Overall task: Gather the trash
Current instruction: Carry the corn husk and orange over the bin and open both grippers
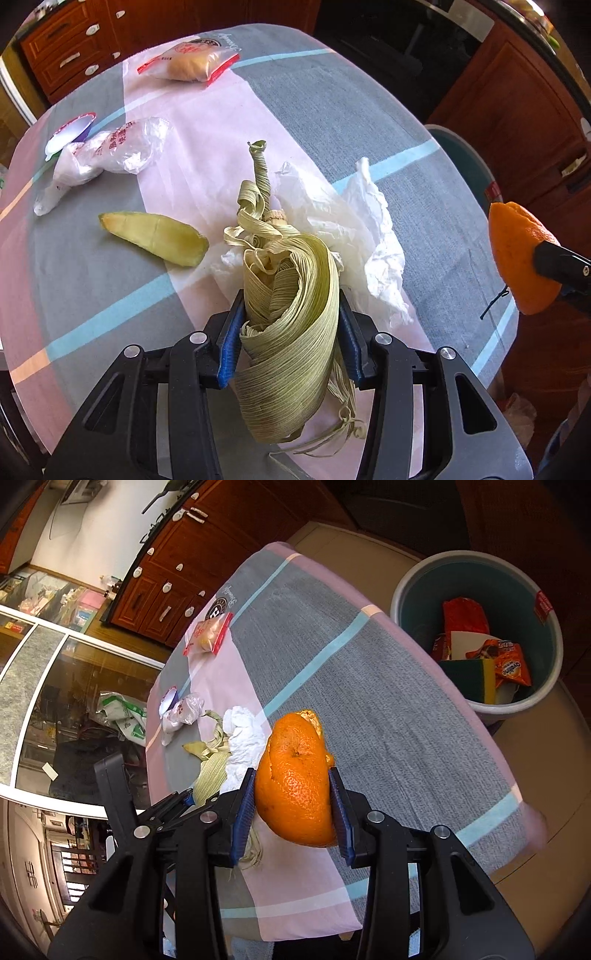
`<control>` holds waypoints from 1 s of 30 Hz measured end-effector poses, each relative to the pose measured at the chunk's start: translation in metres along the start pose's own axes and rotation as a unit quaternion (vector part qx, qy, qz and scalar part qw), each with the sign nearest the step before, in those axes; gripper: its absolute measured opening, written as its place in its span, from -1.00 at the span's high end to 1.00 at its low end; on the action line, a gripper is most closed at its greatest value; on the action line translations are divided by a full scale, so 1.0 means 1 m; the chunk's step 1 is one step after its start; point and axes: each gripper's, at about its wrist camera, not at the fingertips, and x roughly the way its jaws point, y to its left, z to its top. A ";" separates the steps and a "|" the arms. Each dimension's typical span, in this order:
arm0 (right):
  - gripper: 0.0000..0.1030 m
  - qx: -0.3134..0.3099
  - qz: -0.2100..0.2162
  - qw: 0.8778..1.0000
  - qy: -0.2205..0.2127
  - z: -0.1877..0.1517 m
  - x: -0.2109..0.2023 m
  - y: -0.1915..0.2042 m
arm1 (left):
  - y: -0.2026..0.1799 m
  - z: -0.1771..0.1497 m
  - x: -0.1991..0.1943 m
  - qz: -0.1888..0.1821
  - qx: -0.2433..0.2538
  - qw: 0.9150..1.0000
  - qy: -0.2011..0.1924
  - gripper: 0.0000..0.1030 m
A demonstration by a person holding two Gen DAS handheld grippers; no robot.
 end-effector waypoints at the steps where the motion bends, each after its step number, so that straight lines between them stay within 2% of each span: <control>1: 0.29 0.002 0.000 1.000 -0.003 -0.001 -0.004 -0.003 | 0.000 -0.002 -0.008 -0.001 0.001 1.000 -0.007 0.10; 9: 0.29 -0.004 0.011 1.000 -0.011 -0.010 -0.015 0.003 | 0.017 -0.030 -0.077 0.003 -0.013 0.998 -0.061 0.09; 14: 0.29 -0.024 0.024 0.999 -0.018 -0.019 -0.026 0.018 | 0.008 -0.037 -0.105 0.001 -0.011 0.996 -0.086 0.09; 22: 0.29 -0.023 0.027 0.999 -0.038 -0.019 -0.048 0.012 | -0.033 -0.030 -0.118 -0.008 0.029 0.994 -0.104 0.09; 30: 0.29 0.007 0.029 0.998 -0.057 0.018 -0.057 -0.016 | -0.069 0.009 -0.106 -0.014 0.071 0.993 -0.098 0.09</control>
